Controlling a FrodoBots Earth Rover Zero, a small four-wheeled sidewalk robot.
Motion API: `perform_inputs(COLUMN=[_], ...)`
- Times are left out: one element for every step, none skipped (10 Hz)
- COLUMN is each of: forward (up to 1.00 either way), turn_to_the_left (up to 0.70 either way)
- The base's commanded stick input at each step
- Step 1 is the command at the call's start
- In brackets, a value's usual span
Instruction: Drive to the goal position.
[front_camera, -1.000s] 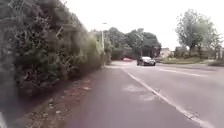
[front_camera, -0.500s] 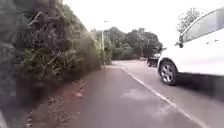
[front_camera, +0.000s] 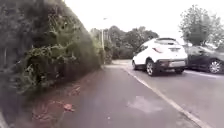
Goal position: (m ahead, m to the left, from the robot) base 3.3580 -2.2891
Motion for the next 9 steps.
perform_inputs(forward=[1.0,1.0,1.0,1.0,1.0,1.0,1.0,1.0,1.0], turn_to_the_left=[0.0,0.0,0.0,0.0,0.0,0.0,0.0,0.0,0.0])
